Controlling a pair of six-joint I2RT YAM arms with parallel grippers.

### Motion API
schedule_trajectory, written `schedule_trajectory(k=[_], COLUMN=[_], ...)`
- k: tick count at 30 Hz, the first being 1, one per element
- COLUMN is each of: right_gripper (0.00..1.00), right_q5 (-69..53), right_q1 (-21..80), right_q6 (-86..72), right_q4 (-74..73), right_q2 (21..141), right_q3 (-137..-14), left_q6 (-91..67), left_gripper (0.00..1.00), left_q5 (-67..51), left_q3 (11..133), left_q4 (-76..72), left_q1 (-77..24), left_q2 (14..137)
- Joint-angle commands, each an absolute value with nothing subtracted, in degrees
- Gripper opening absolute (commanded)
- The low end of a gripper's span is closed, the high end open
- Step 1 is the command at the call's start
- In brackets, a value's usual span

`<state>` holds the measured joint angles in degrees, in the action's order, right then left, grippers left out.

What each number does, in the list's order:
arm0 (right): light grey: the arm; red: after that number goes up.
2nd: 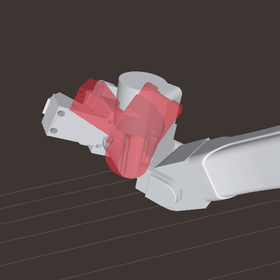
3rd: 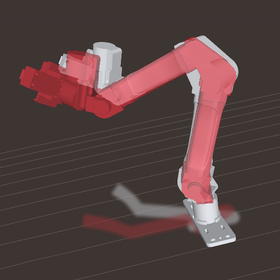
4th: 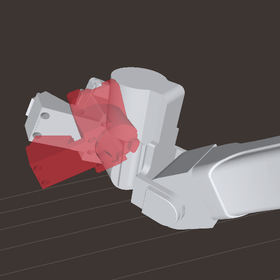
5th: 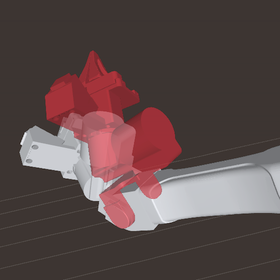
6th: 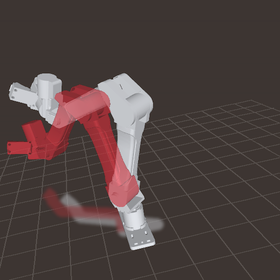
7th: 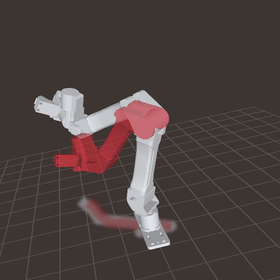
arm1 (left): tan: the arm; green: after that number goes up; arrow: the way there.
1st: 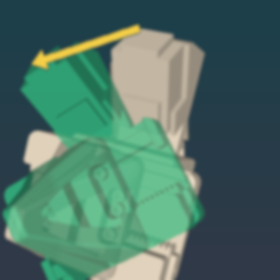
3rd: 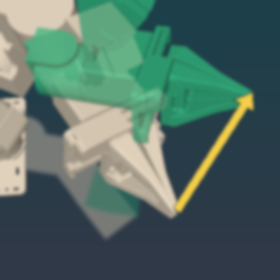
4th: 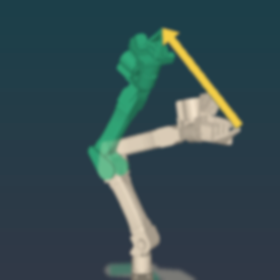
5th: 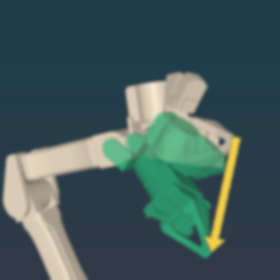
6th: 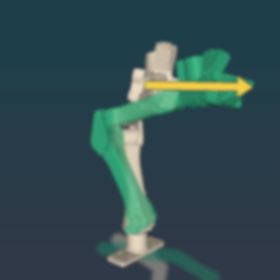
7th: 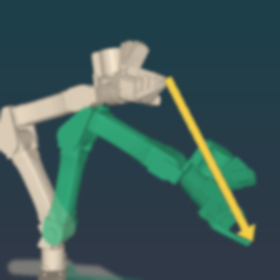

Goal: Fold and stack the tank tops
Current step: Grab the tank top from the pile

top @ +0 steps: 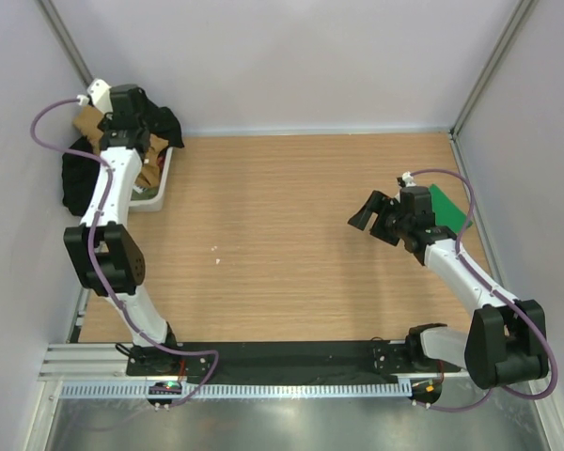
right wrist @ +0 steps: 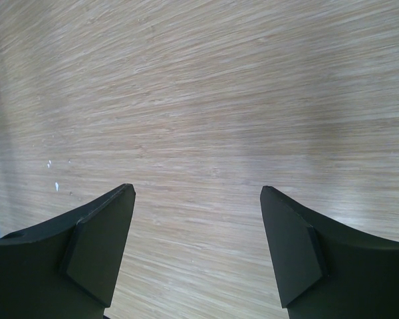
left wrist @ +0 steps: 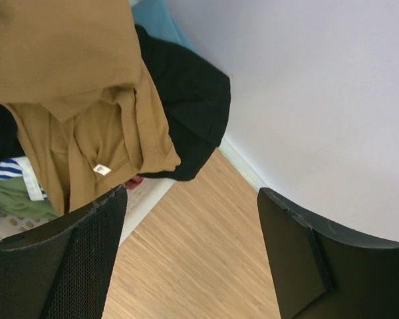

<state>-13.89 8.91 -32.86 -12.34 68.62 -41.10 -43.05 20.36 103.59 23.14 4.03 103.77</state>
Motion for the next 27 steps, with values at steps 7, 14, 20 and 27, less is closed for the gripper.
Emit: schedule_trajectory(k=[7,14,20,27], right_gripper=[0.83,0.83,0.83,0.83], right_q5=[-13.71,-14.06,-14.15,-14.06], right_q1=[9.23,9.32,9.23,9.23], right_q6=[-31.47,-31.03,-30.85,-30.85], right_q4=[-11.95,-12.22,-12.39,-12.22], right_q2=[67.85,67.67,67.68,68.11], right_q3=[-43.24,-43.33,-43.33,-43.07], left_q6=[-44.47,-44.11,-47.11,-48.6], left_gripper=[0.87,0.9,0.79,0.31], left_q5=[24.17,25.4,23.47,23.03], left_q3=[93.96,100.1,106.69,107.59], left_q4=[11.0,11.85,14.15,13.45], left_q1=[1.32,2.46,4.92,6.33], left_q2=[107.75,117.75,124.79,126.57])
